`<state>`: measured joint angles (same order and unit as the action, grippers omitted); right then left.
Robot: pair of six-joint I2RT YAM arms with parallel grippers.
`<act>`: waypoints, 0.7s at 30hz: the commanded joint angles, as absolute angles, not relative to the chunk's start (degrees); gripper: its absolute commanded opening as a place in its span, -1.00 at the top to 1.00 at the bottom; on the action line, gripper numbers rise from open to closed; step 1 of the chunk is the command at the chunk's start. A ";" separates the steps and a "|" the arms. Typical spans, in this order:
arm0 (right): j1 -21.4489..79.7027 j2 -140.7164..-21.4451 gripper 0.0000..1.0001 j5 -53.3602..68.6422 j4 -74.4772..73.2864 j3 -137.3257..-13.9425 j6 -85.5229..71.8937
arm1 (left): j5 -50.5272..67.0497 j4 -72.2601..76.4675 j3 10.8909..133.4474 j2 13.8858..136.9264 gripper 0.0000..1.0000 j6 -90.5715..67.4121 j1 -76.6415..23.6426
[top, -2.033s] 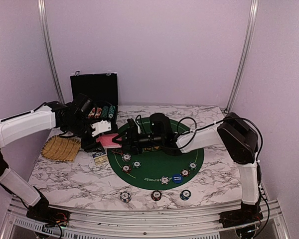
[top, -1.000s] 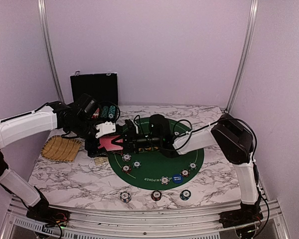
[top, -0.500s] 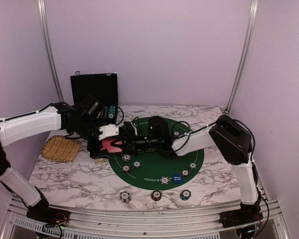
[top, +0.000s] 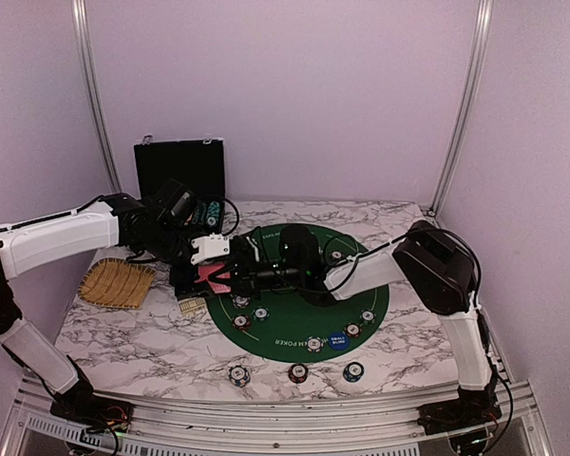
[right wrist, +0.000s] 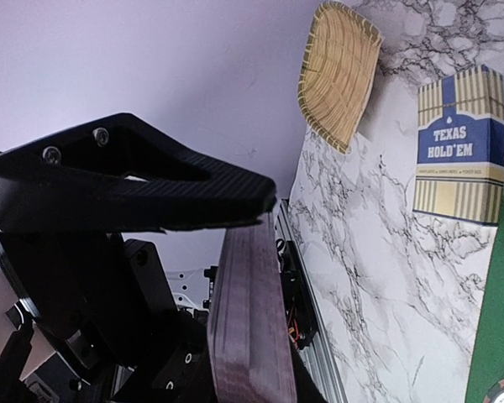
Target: Distribute texas hold em gaming equipment
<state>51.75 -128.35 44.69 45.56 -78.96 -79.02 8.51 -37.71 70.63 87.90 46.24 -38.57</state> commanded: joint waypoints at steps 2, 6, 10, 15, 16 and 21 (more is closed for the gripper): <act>52.45 -128.72 0.80 45.78 50.05 -81.65 -79.89 | 9.24 -38.90 70.55 88.79 -0.85 47.70 -38.98; 52.43 -128.76 0.80 45.79 50.10 -81.80 -79.98 | 8.52 -39.20 70.39 89.24 -0.80 47.98 -39.11; 52.55 -128.93 0.80 45.88 50.10 -81.74 -80.13 | 8.70 -39.18 71.77 89.24 -0.64 47.74 -39.10; 52.51 -129.33 0.70 46.01 50.25 -81.82 -80.48 | 9.35 -38.74 72.55 89.05 -0.41 47.47 -39.10; 52.55 -129.45 0.68 46.11 50.52 -81.83 -80.64 | 9.52 -38.80 72.51 88.92 -0.34 47.46 -39.11; 52.56 -130.11 0.44 46.31 51.49 -82.21 -81.57 | 10.00 -38.77 72.07 88.45 -0.10 47.68 -39.11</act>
<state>51.92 -128.86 45.01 47.75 -79.33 -80.60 8.95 -38.85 70.67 88.60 47.20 -38.96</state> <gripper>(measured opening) 0.247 0.662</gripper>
